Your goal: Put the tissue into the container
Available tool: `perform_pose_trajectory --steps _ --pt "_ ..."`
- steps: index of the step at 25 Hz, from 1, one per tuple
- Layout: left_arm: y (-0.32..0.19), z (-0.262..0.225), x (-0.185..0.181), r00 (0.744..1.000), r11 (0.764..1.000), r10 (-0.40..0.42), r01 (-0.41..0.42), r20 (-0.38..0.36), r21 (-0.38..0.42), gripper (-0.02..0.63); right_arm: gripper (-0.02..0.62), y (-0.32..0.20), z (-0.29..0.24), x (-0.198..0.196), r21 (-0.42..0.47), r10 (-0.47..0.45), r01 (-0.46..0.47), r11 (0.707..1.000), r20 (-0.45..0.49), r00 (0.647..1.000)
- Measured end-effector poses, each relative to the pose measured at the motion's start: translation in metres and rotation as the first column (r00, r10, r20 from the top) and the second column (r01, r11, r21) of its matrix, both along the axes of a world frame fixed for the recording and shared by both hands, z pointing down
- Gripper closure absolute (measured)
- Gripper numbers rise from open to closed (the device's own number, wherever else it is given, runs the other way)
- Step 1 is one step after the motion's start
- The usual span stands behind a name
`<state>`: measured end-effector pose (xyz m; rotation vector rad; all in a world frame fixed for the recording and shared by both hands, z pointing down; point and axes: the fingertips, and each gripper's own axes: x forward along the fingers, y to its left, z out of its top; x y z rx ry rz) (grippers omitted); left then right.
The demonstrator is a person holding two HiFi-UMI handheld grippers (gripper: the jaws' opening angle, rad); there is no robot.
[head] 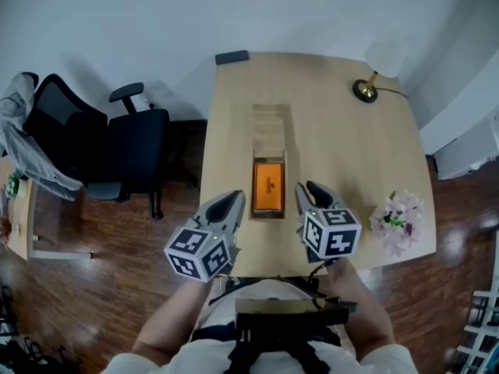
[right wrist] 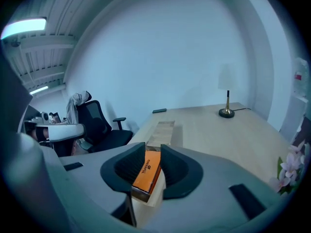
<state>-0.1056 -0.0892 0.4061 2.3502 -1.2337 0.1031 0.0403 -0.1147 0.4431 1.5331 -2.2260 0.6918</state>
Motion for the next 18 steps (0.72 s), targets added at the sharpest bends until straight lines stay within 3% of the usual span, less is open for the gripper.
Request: perform_pose_trajectory --steps 6,18 --pt "0.024 -0.017 -0.002 0.999 0.999 -0.037 0.037 -0.002 0.027 0.606 0.594 0.027 -0.035 0.035 0.056 0.017 -0.017 0.998 -0.003 1.000" --pt "0.063 -0.019 -0.016 0.994 0.997 -0.076 0.076 0.077 -0.008 0.606 0.594 0.076 -0.056 0.071 0.048 0.011 -0.012 0.999 0.015 1.000"
